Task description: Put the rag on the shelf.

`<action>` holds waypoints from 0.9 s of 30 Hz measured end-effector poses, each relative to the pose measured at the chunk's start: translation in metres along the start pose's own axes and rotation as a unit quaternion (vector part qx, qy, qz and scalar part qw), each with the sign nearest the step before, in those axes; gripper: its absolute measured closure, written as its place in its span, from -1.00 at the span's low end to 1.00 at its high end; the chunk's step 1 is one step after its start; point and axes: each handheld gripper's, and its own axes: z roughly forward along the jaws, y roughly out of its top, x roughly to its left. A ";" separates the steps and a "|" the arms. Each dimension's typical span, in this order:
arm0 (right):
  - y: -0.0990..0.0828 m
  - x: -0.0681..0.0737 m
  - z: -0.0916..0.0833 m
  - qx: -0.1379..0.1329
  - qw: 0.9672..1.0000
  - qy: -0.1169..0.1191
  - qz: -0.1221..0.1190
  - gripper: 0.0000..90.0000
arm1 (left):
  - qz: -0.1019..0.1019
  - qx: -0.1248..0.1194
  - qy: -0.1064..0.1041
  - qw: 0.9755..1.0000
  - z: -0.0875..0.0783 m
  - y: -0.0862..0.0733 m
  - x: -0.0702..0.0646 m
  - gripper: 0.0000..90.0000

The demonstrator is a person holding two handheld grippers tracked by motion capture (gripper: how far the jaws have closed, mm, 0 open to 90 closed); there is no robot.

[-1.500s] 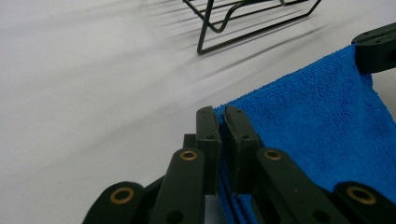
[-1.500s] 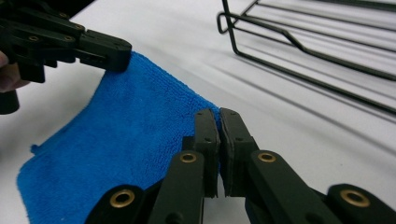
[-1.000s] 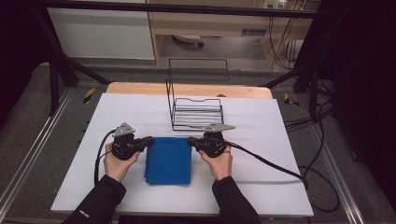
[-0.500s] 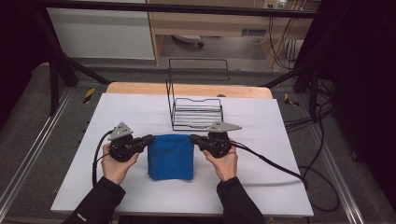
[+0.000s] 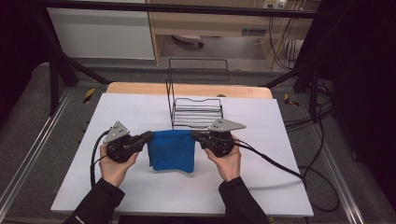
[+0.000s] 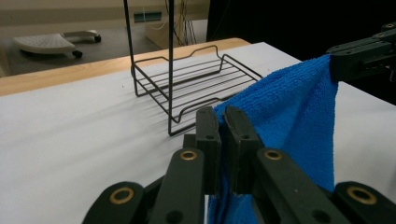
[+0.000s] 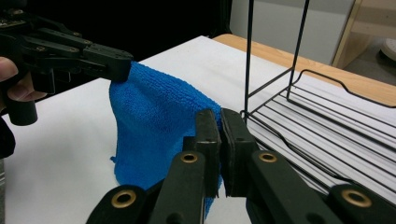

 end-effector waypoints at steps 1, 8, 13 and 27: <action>0.000 0.000 0.000 0.000 1.000 0.000 0.000 0.94 | 0.000 -0.004 0.000 1.000 -0.001 0.001 -0.001 0.88; 0.008 0.004 -0.005 -0.005 1.000 -0.003 -0.015 0.94 | 0.004 -0.016 0.005 1.000 -0.005 0.005 -0.004 0.88; 0.012 0.005 -0.008 -0.012 1.000 -0.003 -0.018 0.94 | 0.005 -0.028 0.006 1.000 -0.008 0.009 -0.006 0.88; 0.024 0.008 -0.017 -0.040 0.999 -0.010 -0.031 0.94 | 0.012 -0.064 0.010 0.998 -0.017 0.021 -0.012 0.88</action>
